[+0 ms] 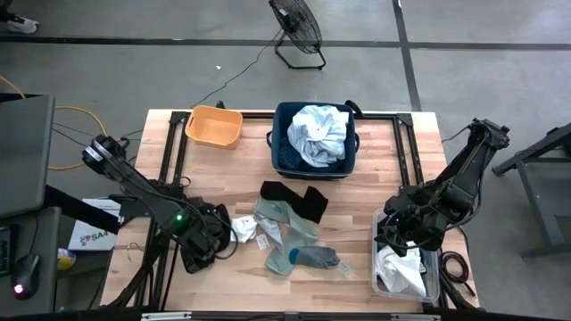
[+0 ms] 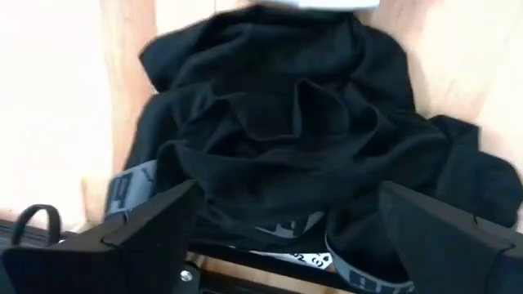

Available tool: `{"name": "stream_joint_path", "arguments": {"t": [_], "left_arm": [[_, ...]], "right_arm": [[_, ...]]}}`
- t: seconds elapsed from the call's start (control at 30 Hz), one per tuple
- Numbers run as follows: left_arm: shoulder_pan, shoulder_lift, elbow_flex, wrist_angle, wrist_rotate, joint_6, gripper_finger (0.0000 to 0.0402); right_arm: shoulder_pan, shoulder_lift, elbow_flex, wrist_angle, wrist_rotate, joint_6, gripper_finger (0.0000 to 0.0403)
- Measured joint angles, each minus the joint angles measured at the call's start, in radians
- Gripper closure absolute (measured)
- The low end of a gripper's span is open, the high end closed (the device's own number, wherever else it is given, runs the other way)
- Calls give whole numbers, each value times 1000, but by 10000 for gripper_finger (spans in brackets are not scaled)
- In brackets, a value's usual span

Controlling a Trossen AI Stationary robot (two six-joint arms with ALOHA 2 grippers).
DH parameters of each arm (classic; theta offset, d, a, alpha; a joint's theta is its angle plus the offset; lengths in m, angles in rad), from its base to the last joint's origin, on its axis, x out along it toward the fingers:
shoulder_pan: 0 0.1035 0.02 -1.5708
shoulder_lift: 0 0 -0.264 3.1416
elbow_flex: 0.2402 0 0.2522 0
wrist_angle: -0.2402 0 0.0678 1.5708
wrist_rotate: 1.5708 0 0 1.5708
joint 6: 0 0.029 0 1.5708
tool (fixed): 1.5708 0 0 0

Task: Pick & Place Cloths
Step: Put the black boxer shorts into the transparent bin

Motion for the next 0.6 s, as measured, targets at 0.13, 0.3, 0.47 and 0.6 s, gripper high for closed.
{"name": "stream_joint_path", "arguments": {"t": [0.13,0.3,0.47,0.6], "left_arm": [[0,19,-39,55,66,6,36],[0,19,-91,153,100,13,36],[0,19,-171,208,138,28,36],[0,19,-262,314,192,27,36]], "right_arm": [[0,0,0,0,0,-2,141],[0,0,0,0,0,-2,141],[0,0,0,0,0,-2,141],[0,0,0,1,0,-3,141]]}}
